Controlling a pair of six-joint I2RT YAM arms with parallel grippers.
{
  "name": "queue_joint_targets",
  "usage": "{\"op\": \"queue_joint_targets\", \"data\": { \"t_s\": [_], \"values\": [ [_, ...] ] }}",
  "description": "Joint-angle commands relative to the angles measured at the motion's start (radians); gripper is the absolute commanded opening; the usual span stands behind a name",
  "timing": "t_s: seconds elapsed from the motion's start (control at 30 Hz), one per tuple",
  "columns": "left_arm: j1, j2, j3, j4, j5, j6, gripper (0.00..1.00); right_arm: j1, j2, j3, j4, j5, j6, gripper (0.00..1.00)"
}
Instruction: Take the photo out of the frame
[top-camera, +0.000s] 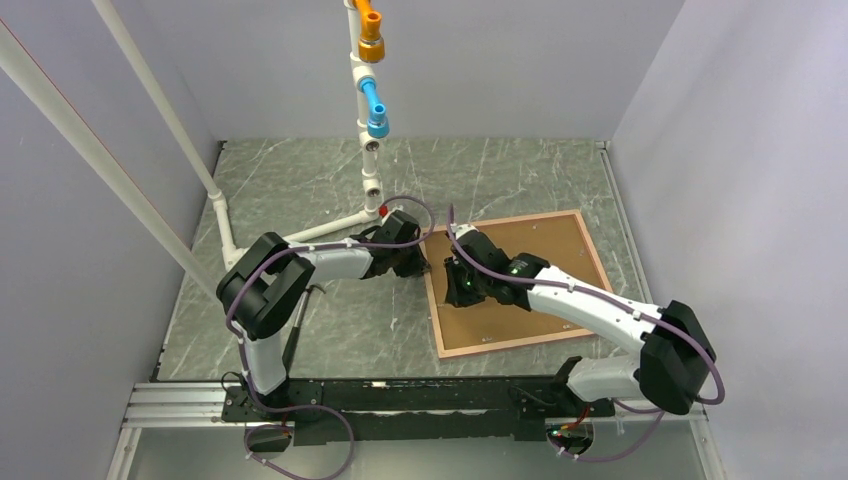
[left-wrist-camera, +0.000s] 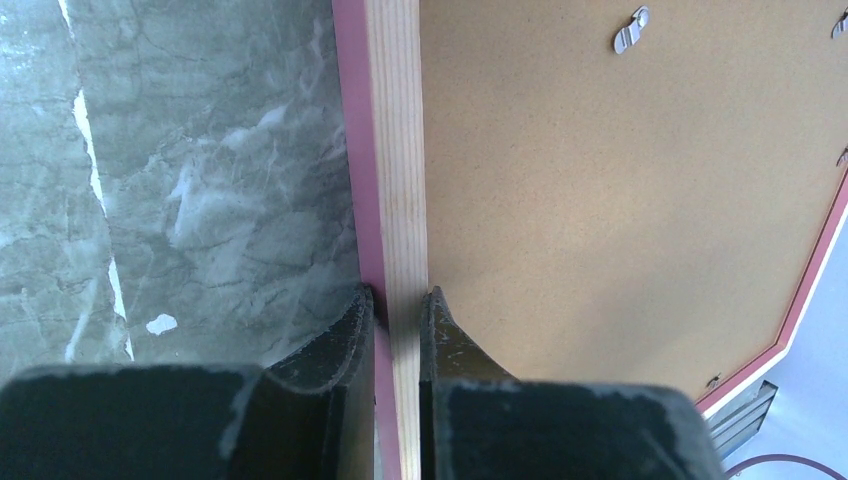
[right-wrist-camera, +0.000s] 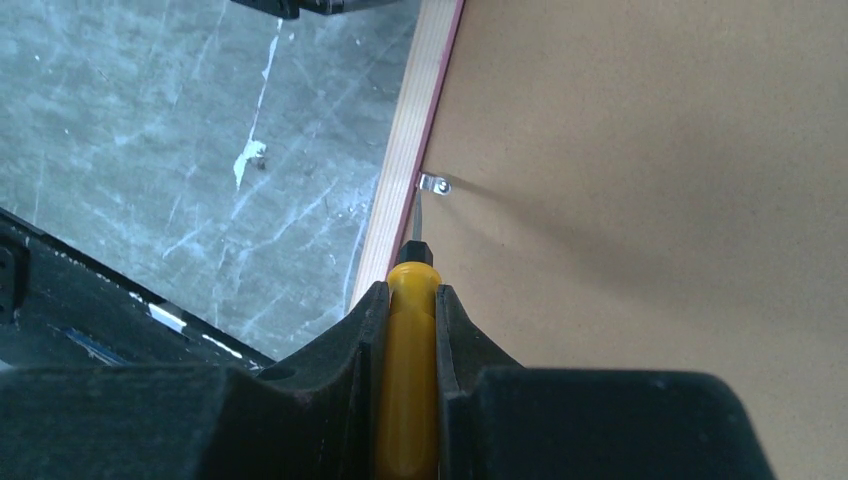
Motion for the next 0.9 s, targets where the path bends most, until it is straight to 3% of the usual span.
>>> {"op": "queue_joint_targets", "data": {
  "t_s": [0.0, 0.87],
  "values": [
    [0.009, 0.057, -0.056, -0.085, -0.014, 0.028, 0.0, 0.005, 0.033, 0.065, 0.033, 0.014, -0.007, 0.0],
    [0.008, 0.064, -0.066, -0.066, 0.009, 0.025, 0.0, 0.012, 0.116, 0.067, -0.035, 0.015, -0.03, 0.0]
  ]
}}
